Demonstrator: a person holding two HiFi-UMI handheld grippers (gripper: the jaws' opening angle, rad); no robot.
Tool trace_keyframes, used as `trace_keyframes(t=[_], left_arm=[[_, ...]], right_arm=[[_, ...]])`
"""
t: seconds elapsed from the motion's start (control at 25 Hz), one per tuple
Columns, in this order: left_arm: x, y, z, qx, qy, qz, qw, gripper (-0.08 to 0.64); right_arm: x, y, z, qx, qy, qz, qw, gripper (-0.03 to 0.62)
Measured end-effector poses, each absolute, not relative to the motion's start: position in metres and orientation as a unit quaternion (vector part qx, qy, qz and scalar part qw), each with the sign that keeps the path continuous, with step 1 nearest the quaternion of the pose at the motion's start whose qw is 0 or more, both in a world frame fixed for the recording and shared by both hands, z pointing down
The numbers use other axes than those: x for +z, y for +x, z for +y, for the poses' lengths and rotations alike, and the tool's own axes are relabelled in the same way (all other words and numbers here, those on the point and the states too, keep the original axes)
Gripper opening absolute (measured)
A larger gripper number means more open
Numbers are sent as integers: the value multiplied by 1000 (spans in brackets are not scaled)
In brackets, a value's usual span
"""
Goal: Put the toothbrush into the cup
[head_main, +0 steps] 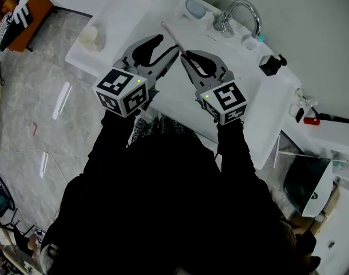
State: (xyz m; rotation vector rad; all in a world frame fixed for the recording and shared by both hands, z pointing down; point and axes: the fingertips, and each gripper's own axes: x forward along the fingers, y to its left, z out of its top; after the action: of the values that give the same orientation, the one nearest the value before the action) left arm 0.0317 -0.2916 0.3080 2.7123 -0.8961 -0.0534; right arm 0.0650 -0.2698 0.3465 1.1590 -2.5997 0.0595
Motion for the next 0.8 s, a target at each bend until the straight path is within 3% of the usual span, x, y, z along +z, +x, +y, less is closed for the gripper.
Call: trace_keyframes(t=[0.8], left_arm=[[305,48,-282,-17,952,-277,126,190]], right_arm=[[359,51,-270,23,385,-909,156,52]])
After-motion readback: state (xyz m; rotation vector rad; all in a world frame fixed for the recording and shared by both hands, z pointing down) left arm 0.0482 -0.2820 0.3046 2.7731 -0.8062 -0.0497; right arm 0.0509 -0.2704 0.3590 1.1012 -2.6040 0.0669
